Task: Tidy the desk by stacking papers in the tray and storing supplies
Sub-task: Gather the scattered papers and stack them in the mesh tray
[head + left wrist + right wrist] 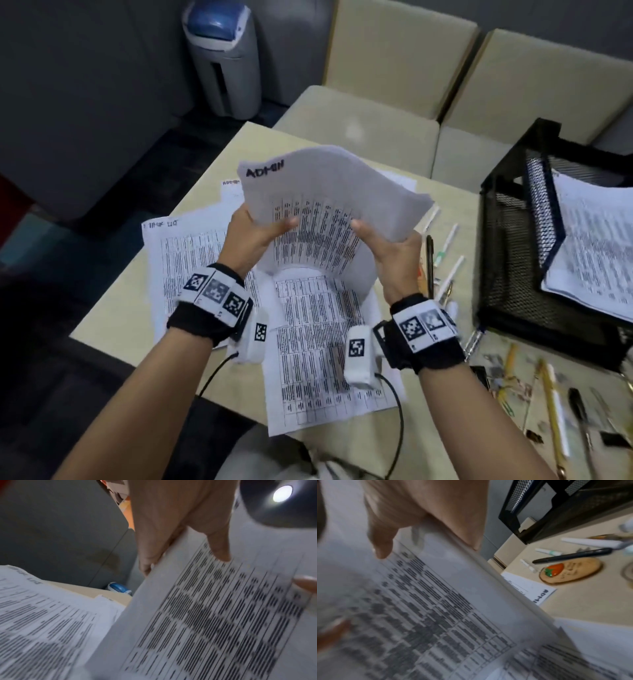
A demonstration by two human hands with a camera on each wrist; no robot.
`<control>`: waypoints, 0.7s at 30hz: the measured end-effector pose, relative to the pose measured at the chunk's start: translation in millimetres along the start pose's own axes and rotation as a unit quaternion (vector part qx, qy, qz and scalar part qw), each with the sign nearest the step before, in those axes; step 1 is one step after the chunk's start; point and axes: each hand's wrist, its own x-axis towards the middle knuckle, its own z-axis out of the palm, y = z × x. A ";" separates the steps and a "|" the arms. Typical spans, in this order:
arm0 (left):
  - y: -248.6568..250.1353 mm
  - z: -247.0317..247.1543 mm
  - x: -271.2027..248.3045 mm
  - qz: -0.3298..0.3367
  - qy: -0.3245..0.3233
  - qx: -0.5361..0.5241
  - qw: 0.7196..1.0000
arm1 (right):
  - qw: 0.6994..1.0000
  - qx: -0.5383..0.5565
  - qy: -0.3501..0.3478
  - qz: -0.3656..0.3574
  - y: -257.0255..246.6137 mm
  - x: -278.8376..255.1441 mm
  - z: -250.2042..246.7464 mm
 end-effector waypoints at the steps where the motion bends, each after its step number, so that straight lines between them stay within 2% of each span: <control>1: -4.7 1.3 -0.8 -0.013 0.003 0.019 1.000 | 1.000 -0.003 0.012 0.011 1.7 1.1 -1.2; 5: 9.6 17.6 -4.5 0.009 -0.010 0.049 0.999 | 0.998 -0.019 0.056 -0.025 -6.1 6.3 -22.9; 7: 22.5 33.6 -4.9 0.012 -0.017 0.037 0.999 | 0.994 -0.053 0.083 -0.044 -4.6 5.1 -43.6; 9: 25.7 57.2 -9.3 -0.006 -0.017 0.042 0.999 | 0.989 -0.108 0.092 -0.033 6.9 -1.9 -72.3; 12: 3.4 99.7 -24.8 -0.086 -0.049 0.047 0.994 | 0.974 -0.209 0.076 0.037 37.4 -21.0 -127.2; 14: -15.1 131.5 -40.0 -0.157 -0.082 0.056 0.982 | 0.963 -0.238 0.079 0.101 56.7 -38.8 -168.2; 17: -30.0 180.6 -60.4 -0.211 -0.154 0.118 0.958 | 0.945 -0.257 0.126 0.156 72.9 -60.5 -228.2; 21: -38.5 239.3 -83.0 -0.248 -0.249 0.165 0.922 | 0.931 -0.217 0.212 0.205 63.5 -61.7 -291.4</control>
